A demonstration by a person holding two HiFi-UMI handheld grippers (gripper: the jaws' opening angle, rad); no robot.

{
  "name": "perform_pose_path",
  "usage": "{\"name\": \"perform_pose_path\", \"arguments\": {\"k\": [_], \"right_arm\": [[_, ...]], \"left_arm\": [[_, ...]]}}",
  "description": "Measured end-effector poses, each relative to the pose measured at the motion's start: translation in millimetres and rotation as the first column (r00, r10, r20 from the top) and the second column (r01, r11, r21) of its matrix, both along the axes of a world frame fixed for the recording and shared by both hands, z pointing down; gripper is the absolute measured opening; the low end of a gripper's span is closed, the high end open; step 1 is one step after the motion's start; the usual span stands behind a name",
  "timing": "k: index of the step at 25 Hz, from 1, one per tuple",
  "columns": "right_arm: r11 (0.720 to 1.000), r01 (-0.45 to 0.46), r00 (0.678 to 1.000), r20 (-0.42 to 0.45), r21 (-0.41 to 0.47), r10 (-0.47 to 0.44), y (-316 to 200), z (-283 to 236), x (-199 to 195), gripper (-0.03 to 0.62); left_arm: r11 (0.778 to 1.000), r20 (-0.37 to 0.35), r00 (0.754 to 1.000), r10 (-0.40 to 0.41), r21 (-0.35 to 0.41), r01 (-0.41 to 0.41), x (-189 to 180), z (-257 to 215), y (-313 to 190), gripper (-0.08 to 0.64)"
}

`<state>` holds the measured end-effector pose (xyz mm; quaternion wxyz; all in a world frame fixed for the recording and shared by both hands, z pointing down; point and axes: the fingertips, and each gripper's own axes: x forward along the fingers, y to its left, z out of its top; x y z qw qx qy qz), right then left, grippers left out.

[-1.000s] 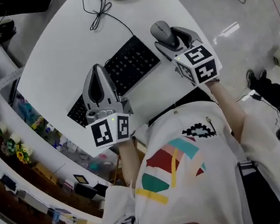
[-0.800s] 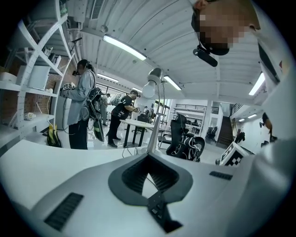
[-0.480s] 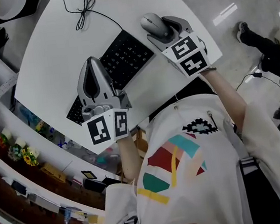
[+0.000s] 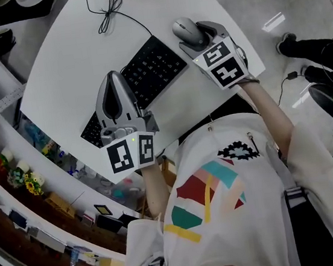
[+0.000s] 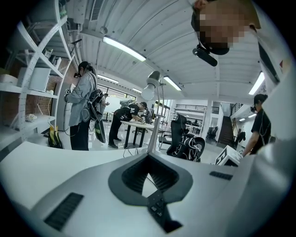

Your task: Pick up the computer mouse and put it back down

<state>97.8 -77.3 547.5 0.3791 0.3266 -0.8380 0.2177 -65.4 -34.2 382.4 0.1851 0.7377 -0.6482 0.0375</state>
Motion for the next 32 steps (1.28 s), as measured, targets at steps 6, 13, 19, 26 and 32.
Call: {"name": "perform_pose_path", "arguments": {"k": [6,13,19,26,32], "right_arm": [[0.998,0.013,1.000,-0.007,0.064,-0.013,-10.8,-26.6,-6.5,0.279],[0.980,0.031,0.986,0.153,0.195,-0.061,-33.0,-117.0,-27.7,0.278],[0.918,0.054,0.933,0.308,0.392,-0.186,-40.4,-222.1,-83.8,0.152],[0.827,0.038,0.778,0.503,0.561,-0.377,-12.2,-354.5,-142.9,0.012],[0.789,0.176,0.725,0.465,0.589,-0.508,27.9,-363.1,-178.3,0.012]], "left_arm": [[0.999,0.010,0.999,-0.035,0.027,0.034,-14.6,-12.8,13.6,0.044],[0.990,0.016,0.992,-0.126,0.073,0.124,-35.6,-31.7,27.1,0.044],[0.966,0.034,0.979,-0.199,0.177,0.190,-66.3,-74.2,25.2,0.044],[0.917,0.010,0.963,-0.268,0.310,0.251,-89.4,-151.8,32.3,0.044],[0.894,0.038,0.956,-0.290,0.368,0.257,-90.4,-179.6,40.3,0.044]]}}
